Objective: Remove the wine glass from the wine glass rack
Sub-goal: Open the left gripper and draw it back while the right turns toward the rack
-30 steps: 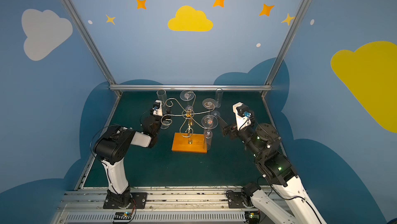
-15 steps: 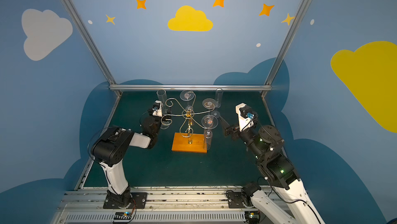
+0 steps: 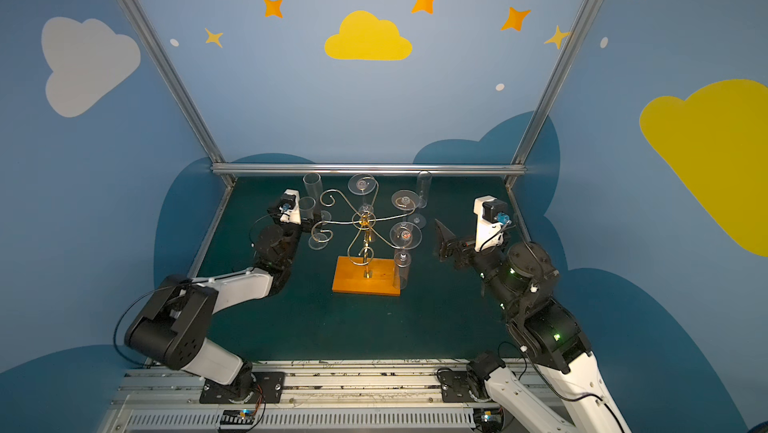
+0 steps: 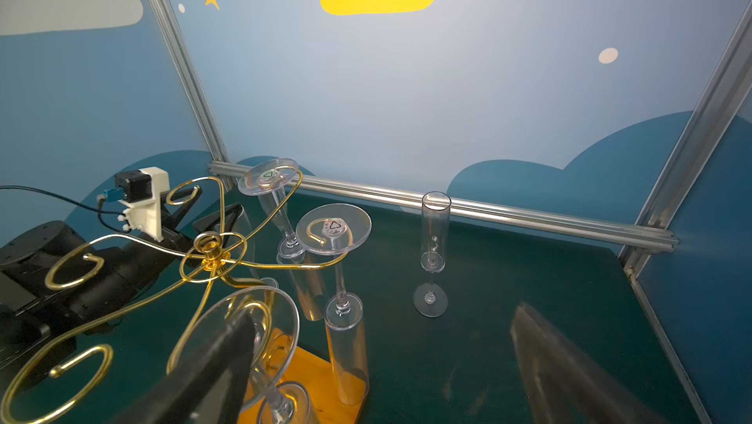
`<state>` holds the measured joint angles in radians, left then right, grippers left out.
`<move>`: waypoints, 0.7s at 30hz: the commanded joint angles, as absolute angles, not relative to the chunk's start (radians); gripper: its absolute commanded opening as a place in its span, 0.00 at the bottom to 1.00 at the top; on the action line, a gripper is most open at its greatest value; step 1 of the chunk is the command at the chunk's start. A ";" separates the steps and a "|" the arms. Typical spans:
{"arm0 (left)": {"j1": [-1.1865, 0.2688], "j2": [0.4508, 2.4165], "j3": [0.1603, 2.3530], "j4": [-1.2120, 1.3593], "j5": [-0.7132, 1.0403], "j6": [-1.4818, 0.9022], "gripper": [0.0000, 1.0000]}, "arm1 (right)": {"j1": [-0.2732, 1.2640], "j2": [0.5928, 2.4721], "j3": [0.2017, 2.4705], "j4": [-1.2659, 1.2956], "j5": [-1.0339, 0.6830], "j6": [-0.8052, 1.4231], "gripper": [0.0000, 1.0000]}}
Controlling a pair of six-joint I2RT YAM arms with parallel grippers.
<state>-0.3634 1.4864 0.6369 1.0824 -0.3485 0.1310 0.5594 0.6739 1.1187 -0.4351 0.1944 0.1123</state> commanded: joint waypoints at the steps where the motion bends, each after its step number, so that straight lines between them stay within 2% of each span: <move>1: -0.367 1.326 0.637 0.851 -0.374 0.142 0.99 | 0.554 0.686 1.179 -0.489 0.188 0.203 0.97; 4: -0.365 1.140 0.673 0.543 -0.373 0.103 0.99 | 0.552 0.720 1.238 -0.577 0.167 0.262 0.97; 7: -0.365 0.981 0.679 0.356 -0.358 0.064 0.99 | 0.546 0.748 1.284 -0.644 0.079 0.326 0.95; 14: -0.364 0.647 0.628 0.080 -0.279 -0.059 0.99 | 0.501 0.791 1.307 -0.687 -0.168 0.523 0.85; 21: -0.364 0.512 0.627 -0.065 -0.138 -0.167 0.99 | 0.416 0.824 1.270 -0.661 -0.397 0.608 0.80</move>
<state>-0.3649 0.5224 0.6243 0.0586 -0.2226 -0.0963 0.4408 0.8192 1.2877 -0.6666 -0.2592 0.5430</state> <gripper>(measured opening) 0.994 0.808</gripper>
